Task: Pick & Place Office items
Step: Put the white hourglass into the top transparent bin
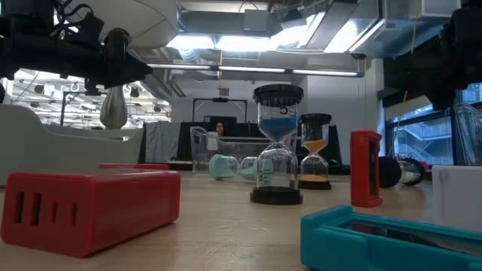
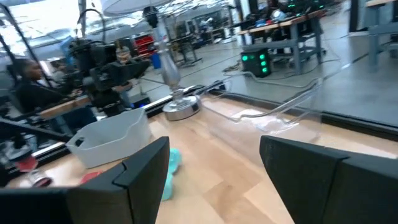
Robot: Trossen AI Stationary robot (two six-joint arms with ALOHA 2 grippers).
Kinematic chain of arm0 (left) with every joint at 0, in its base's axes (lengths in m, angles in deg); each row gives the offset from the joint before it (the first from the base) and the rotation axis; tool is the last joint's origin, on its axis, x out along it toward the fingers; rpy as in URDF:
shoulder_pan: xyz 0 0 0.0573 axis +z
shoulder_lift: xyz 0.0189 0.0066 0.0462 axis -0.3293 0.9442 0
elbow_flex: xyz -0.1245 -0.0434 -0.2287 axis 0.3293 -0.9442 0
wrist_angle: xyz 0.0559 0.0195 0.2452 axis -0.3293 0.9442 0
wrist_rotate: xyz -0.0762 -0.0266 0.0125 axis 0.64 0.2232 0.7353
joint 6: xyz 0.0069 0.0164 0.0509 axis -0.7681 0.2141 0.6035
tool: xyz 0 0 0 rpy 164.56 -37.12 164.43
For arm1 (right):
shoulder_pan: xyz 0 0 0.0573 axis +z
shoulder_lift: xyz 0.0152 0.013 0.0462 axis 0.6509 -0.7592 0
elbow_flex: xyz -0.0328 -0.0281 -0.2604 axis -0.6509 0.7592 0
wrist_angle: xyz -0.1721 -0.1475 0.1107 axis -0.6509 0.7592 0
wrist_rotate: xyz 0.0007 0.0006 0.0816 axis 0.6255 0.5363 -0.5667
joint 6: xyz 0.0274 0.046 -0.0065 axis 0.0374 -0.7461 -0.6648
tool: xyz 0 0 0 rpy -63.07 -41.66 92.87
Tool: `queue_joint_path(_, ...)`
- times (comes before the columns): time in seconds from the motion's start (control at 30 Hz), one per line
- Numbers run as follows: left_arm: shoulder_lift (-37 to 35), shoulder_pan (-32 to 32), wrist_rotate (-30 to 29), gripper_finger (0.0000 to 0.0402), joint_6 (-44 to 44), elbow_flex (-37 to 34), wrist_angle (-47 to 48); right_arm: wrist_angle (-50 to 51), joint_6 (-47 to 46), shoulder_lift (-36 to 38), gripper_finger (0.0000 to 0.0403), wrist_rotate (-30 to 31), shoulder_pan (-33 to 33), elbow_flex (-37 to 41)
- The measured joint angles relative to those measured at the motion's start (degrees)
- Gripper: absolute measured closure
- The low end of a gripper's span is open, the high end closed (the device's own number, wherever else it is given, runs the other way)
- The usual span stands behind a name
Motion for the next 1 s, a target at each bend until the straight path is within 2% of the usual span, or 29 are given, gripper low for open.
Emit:
queue_joint_path(0.67, 0.01, 0.01, -0.17, 0.0219, -0.79, 0.47, -1.57, -0.02, -3.2, 0.0, 0.0147, -0.22, 0.0, -0.02)
queue_joint_path(0.73, 0.01, 0.01, 0.1, 0.0219, -0.89, 1.78, -1.74, -0.13, -3.04, -0.01, 0.0147, 0.59, 0.0, 0.0)
queue_joint_path(0.83, 0.49, 0.01, 1.89, 0.0219, 1.36, 4.75, -0.97, -0.25, -3.01, -0.02, 0.0146, 4.97, 0.0, -0.88)
queue_joint_path(1.0, 4.48, 0.2, 6.58, 0.0219, 7.38, 13.85, 4.45, -0.45, 2.79, -0.02, 0.0126, 8.17, -0.19, -5.34)
